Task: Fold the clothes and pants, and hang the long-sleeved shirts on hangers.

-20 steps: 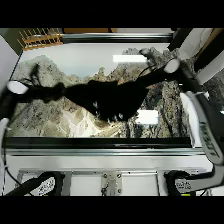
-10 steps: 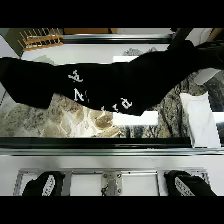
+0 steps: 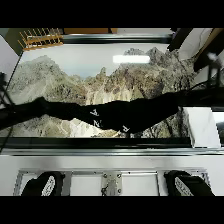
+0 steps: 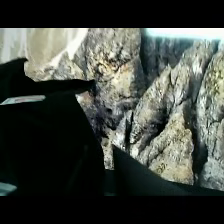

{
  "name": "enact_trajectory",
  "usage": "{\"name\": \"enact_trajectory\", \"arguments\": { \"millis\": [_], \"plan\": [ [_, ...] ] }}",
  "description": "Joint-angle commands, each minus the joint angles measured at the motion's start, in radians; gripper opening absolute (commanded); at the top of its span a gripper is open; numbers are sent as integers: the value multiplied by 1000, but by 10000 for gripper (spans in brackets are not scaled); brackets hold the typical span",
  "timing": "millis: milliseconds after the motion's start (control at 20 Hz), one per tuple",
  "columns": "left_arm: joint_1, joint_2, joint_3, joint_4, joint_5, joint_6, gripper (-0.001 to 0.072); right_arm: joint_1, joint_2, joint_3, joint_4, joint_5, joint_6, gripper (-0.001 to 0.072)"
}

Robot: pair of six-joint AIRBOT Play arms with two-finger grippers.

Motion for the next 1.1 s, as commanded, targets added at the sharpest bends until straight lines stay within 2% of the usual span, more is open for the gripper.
{"name": "enact_trajectory", "arguments": {
  "millis": [0,150,300,550,750,1050],
  "plan": [
    [-142,-156,-142,-2,158,36,7,0,-40,-195,-11,-113,-13,567],
    [-177,-304,-99,-2,209,37,7,0,-96,-194,61,-133,-90,558],
    [-167,-404,-28,16,182,47,8,5,-179,-194,225,-142,-237,463],
    [-167,-463,28,50,148,47,7,113,-389,-187,353,-222,-463,463],
    [-167,-462,27,51,149,47,7,242,-532,-118,520,-333,-470,471],
    [-167,-462,27,50,149,47,7,394,-744,27,545,-362,-466,472]
  ]
}}
